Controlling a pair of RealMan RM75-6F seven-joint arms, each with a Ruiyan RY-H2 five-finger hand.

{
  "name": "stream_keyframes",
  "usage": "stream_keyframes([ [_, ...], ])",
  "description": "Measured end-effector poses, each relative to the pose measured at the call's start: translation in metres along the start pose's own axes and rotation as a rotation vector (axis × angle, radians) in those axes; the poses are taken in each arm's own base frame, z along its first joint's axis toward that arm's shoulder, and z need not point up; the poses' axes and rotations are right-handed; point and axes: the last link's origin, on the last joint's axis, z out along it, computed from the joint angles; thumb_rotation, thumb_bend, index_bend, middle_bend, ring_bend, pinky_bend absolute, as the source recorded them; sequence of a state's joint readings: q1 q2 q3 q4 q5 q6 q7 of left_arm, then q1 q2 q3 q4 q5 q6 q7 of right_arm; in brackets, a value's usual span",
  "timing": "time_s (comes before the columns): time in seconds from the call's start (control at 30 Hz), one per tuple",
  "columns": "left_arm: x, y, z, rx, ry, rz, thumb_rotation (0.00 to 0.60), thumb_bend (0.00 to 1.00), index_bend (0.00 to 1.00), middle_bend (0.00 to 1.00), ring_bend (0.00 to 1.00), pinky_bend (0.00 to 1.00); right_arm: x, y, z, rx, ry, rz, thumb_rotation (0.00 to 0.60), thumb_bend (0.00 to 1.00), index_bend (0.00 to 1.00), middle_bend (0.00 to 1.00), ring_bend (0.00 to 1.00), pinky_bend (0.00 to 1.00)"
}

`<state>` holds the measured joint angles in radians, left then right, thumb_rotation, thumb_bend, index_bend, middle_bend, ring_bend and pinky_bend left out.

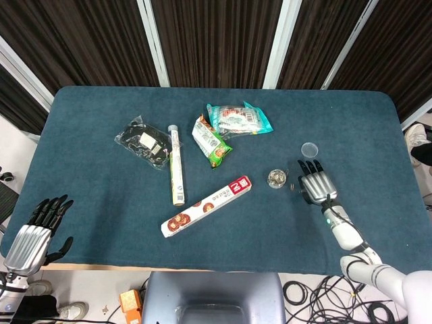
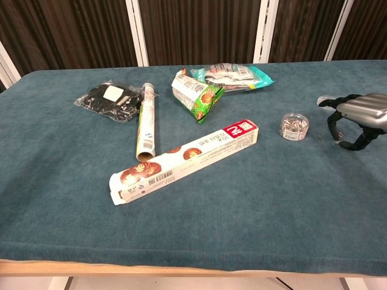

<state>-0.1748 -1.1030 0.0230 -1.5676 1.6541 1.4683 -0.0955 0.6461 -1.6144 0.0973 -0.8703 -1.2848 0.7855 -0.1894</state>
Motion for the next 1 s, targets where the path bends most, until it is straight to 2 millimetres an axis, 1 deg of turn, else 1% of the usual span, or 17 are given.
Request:
stream_keyframes([
  [0.3,-0.0002,0.0,0.0007,0.0,-0.003,0.0,0.6,0.39,0.0,0.0,0.0,0.05,-0.0026,-0.0008,0.0012,-0.002,-0.004,-0.008,0.6,0.35,0.53,0.0,0.0,0.0],
  [0.57,0.0009,-0.0002,0.0005,-0.001,-0.001,-0.003,0.6,0.39,0.0,0.0,0.0,0.05,-0.007,-0.002,0.001,-0.001,-0.011,-0.016,0.6,0.35,0.58,0.0,0.0,0.0],
  [0.73,0.0008,-0.0006,0.0002,-0.001,0.0,-0.005,0.6,0.39,0.0,0.0,0.0,0.05,-0.0055,-0.0024,0.0009,0.001,-0.002,-0.011,0.6,0.35,0.6,0.0,0.0,0.0],
  [1.0,0.001,-0.0009,0.0001,-0.001,-0.001,-0.006,0.6,0.39,0.0,0.0,0.0,0.05,-0.0029,-0.0012,0.0,0.001,0.009,0.0,0.6,0.36,0.61,0.0,0.0,0.0],
])
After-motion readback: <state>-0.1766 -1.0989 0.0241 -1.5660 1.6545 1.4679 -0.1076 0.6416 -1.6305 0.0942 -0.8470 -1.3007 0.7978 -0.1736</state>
